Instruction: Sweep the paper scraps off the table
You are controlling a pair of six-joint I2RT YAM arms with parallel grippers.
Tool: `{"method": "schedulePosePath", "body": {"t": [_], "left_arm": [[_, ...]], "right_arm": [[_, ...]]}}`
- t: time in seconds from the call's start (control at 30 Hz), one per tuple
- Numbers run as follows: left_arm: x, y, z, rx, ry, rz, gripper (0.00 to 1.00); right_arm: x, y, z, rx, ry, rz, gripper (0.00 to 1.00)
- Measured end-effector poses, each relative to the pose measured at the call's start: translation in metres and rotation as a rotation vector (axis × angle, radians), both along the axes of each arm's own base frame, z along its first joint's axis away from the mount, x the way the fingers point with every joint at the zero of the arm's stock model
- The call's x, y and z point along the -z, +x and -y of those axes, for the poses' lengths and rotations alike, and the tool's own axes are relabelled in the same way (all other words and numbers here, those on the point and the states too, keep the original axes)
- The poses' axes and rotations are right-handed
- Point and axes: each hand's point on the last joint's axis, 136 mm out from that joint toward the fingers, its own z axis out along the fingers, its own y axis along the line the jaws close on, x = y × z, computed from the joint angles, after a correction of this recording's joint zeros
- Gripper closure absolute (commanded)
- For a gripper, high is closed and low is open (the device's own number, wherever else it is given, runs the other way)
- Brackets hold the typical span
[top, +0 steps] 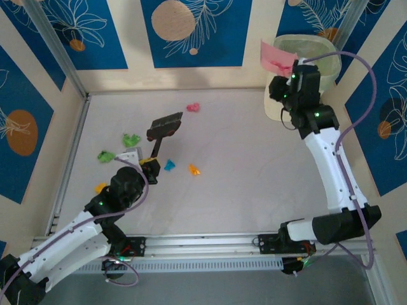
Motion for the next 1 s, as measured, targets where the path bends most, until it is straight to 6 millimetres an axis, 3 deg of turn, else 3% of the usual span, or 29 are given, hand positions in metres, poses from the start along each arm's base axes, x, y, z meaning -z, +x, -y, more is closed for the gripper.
{"method": "schedulePosePath", "body": {"t": [0.27, 0.37, 0.53, 0.73, 1.0], "left_arm": [[0.0, 0.0, 0.0, -0.001, 0.001, 0.0, 1.0], [0.0, 0.0, 0.0, 0.0, 0.001, -0.001, 1.0], [0.0, 0.0, 0.0, 0.0, 0.001, -0.001, 1.0], [0.003, 0.001, 0.001, 0.0, 0.008, -0.008, 1.0], [0.007, 0.002, 0.002, 0.002, 0.024, -0.02, 1.0]], "right_arm": [[-0.027, 0.039, 0.063, 0.079, 0.378, 0.023, 1.0], [-0.032, 0.056, 0.076, 0.067, 0.497, 0.018, 1.0], [-0.025, 0.083, 0.076, 0.002, 0.676, -0.04, 1.0], [0.0, 0.09, 0.072, -0.011, 0.82, -0.146, 1.0], [-0.016, 0.085, 0.071, -0.011, 0.903, -0.146, 1.0]]}}
